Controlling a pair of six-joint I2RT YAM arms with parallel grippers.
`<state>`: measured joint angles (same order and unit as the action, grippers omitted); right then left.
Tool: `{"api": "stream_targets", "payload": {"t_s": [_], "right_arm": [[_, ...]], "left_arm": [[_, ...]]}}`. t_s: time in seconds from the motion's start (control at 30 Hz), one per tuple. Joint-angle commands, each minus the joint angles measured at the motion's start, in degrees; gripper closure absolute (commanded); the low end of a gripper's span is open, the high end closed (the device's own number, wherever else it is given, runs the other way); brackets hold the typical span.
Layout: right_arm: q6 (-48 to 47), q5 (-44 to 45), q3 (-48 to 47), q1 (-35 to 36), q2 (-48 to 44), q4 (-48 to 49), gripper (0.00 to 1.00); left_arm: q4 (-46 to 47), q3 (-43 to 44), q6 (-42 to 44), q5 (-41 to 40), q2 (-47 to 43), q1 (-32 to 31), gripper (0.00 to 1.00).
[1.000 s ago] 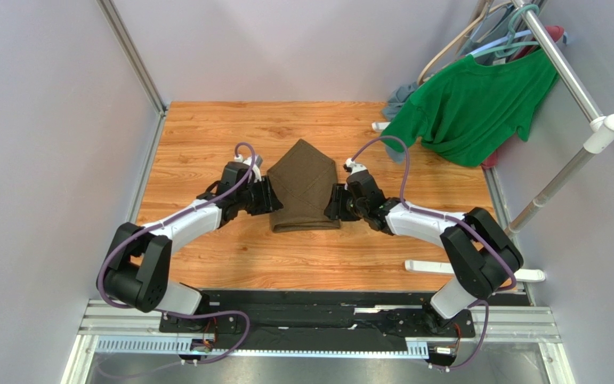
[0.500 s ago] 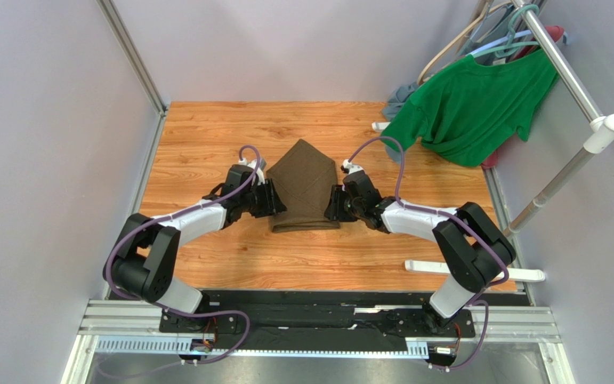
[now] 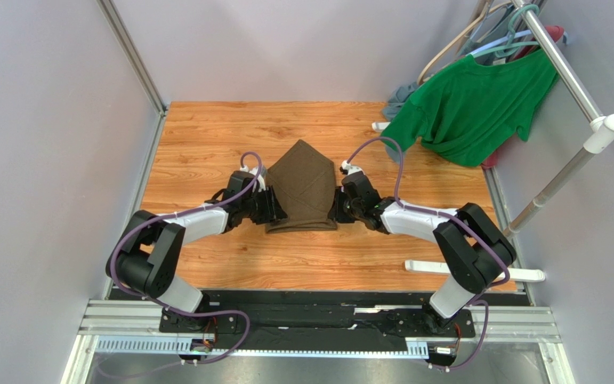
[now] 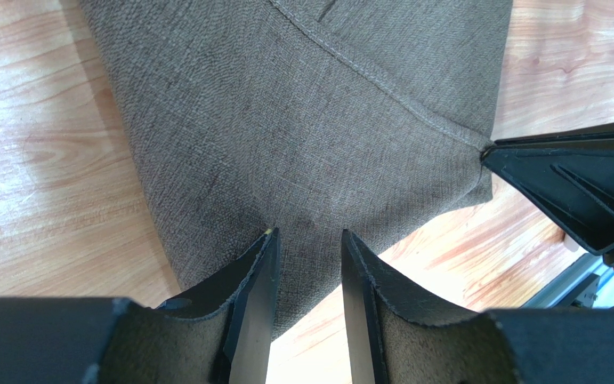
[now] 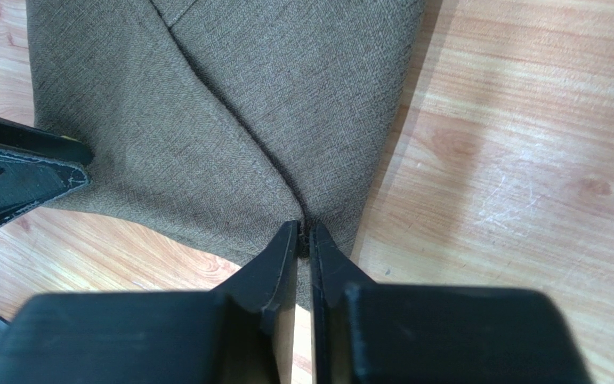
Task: Fold the napkin, place the utensils inside, and roll it up
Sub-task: Fold the napkin
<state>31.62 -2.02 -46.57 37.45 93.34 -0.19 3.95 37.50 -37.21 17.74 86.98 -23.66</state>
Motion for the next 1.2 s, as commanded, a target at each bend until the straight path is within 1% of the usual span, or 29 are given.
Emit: {"api": "stream_targets", "payload": {"t_s": [0.0, 0.1, 0.17, 0.2, 0.4, 0.53, 0.8, 0.97, 1.17], "right_arm": [[-0.5, 1.23, -2.04, 0.69, -2.37, 0.45, 0.94], [-0.59, 1.93, -1.6, 1.39, -3.16, 0.36, 0.94], [-0.85, 4.13, -1.16, 2.01, -4.22, 0.45, 0.95], [-1.03, 4.48, -1.16, 2.19, -4.57, -1.2, 0.94], [-1.38, 7.47, -0.81, 3.33, -6.94, -2.88, 0.94], [-1.29, 9.4, -0.37, 3.59, -7.12, -4.21, 0.97], [-0.77, 10.11, 1.04, 3.86, -6.68, -4.04, 0.98], [-0.33, 10.11, 0.6, 4.21, -5.98, -4.47, 0.99], [0.46, 10.46, 1.21, 4.91, -6.24, -5.35, 0.99]], "left_arm": [[3.09, -0.32, -0.41, 0.9, -0.14, -0.51, 0.57], [3.17, -0.23, -0.23, 0.98, -0.67, -0.6, 0.57], [3.09, -0.23, -0.14, 0.98, -1.11, -0.6, 0.57], [3.17, -0.14, -0.06, 0.98, -1.46, -0.68, 0.57], [3.0, 0.3, 0.3, 0.98, -2.34, -0.69, 0.57], [2.56, 0.12, 0.47, 0.37, -3.48, -0.77, 0.57], [1.68, -0.84, 1.18, -0.69, -5.59, -0.86, 0.57], [1.94, -1.11, 0.65, 0.19, -4.19, -0.86, 0.57], [1.33, -2.08, -0.23, -1.21, -2.17, -0.86, 0.58]]}}
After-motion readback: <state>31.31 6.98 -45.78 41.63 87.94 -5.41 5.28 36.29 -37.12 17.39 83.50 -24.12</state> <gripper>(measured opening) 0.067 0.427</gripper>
